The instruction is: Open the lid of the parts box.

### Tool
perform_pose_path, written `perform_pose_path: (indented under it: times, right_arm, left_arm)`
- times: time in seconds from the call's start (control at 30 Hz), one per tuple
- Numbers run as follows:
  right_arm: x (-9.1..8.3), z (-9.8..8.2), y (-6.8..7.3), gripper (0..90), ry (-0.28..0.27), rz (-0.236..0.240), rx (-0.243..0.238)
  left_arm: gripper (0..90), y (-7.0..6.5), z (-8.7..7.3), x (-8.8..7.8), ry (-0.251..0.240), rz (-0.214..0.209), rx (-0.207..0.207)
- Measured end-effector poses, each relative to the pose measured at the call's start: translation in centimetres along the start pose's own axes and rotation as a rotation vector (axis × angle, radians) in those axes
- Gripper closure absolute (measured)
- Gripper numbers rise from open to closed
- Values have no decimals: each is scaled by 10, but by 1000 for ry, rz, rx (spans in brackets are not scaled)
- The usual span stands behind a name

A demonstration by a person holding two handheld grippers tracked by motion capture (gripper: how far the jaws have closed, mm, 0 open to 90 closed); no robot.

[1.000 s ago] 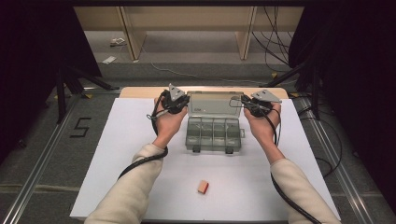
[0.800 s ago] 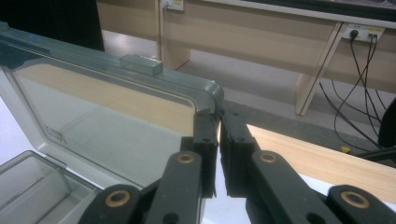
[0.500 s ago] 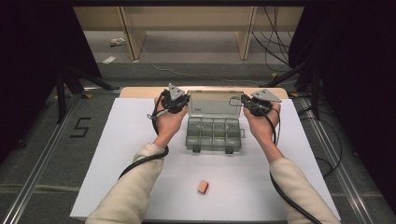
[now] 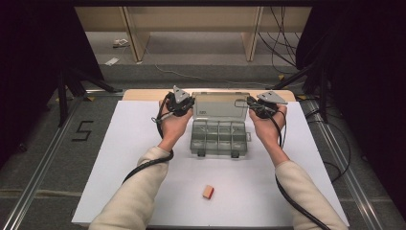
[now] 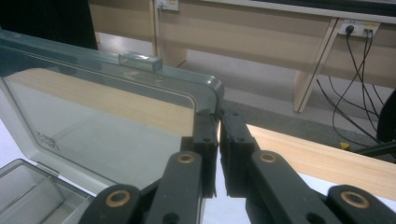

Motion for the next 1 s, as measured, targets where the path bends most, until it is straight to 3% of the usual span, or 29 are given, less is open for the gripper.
perform_pose_path:
  times: [1.0]
  right_arm:
    - [8, -4, -1, 856, 0, 3, 15]
  left_arm:
    - [834, 2, -15, 11, 23, -2, -35]
Point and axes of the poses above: each handheld gripper's, and its own axes: x roughly forward along the jaws, z roughly out of its top, y roughly to its left, the point moved 5 cm from there along x, roughly forward along the jaws, and after that the axes turned 11 degrees about -z, right-handed, at the moved point
